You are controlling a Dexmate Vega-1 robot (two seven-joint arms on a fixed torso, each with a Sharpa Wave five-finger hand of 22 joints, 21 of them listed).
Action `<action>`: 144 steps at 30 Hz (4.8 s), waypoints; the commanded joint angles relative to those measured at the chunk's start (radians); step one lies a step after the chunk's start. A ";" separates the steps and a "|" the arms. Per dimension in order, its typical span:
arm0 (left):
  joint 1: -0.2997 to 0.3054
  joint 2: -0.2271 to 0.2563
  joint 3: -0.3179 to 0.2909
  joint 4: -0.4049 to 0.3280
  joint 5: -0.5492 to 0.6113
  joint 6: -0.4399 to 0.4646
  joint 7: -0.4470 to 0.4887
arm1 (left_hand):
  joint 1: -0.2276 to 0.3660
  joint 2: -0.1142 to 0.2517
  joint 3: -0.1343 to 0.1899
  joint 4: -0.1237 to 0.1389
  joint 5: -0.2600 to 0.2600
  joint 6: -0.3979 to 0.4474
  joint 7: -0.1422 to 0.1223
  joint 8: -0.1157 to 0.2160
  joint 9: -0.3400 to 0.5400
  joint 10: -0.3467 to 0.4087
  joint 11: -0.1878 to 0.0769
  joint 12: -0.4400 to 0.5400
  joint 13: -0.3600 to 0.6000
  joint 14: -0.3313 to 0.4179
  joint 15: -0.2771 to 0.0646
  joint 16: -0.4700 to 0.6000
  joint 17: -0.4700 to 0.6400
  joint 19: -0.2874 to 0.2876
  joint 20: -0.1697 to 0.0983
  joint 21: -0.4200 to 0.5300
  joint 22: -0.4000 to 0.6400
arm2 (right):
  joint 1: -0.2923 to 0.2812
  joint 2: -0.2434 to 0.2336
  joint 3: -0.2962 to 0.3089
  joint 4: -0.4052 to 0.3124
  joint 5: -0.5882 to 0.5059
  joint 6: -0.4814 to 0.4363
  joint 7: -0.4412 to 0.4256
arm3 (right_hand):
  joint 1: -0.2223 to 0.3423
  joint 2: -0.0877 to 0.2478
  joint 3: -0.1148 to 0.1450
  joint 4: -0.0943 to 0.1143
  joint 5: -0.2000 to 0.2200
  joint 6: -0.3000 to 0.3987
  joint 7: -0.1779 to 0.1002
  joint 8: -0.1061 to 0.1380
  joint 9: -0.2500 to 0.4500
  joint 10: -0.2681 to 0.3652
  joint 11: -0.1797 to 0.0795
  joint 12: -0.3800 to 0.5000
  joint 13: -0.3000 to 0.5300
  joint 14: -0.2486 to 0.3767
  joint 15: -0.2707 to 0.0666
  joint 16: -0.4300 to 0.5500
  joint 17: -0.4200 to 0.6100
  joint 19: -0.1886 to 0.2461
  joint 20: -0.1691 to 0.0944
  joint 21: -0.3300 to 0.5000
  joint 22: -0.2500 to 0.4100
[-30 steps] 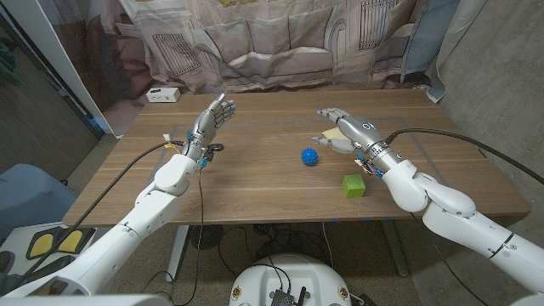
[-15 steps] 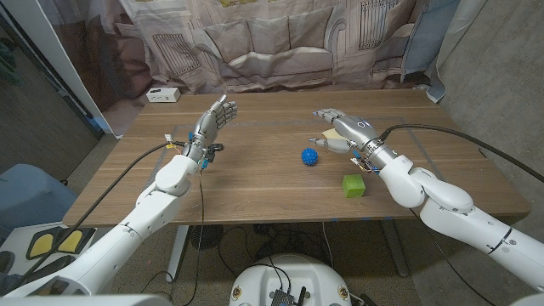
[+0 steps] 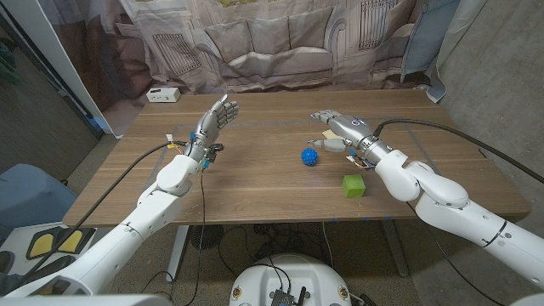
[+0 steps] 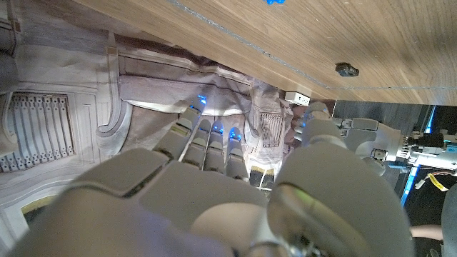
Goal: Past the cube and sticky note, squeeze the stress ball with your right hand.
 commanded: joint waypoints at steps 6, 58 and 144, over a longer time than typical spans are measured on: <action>-0.026 -0.007 0.005 0.031 -0.006 -0.006 -0.019 | 0.003 0.008 -0.001 -0.005 -0.001 0.008 0.001 -0.002 0.003 0.012 -0.002 -0.003 0.005 0.004 -0.004 -0.003 0.002 0.008 -0.002 -0.003 0.006 | 0.096 0.008 -0.070 0.002 -0.040 -0.062 0.133 | 0.026 -0.005 0.014 -0.004 0.002 0.000 -0.002 0.005 0.003 0.002 -0.006 0.004 0.001 -0.005 -0.006 -0.002 0.001 -0.001 -0.003 0.002 0.002; -0.064 -0.018 0.014 0.072 -0.029 0.004 -0.040 | 0.005 0.018 -0.001 -0.009 -0.001 0.015 -0.001 -0.002 0.003 0.019 -0.007 -0.006 0.005 0.010 -0.004 -0.003 0.002 0.012 -0.003 -0.004 0.006 | 0.294 0.056 -0.201 0.090 -0.047 -0.030 0.427 | 0.223 -0.059 0.068 -0.015 0.012 -0.063 -0.006 0.006 0.007 -0.008 -0.052 0.009 0.002 0.068 -0.036 0.018 -0.005 0.096 -0.012 0.023 -0.001; -0.056 -0.033 0.015 0.100 -0.045 -0.019 -0.052 | 0.009 0.035 0.000 -0.016 -0.003 0.028 0.002 -0.002 0.003 0.027 -0.009 -0.011 0.006 0.014 0.001 -0.005 0.002 0.017 0.002 -0.006 0.006 | 0.352 0.113 -0.308 0.258 -0.082 0.018 0.377 | 0.390 -0.058 0.078 0.008 0.011 0.126 -0.029 0.051 0.007 0.145 -0.053 0.046 0.001 0.195 -0.062 0.051 0.012 0.285 -0.048 0.029 -0.003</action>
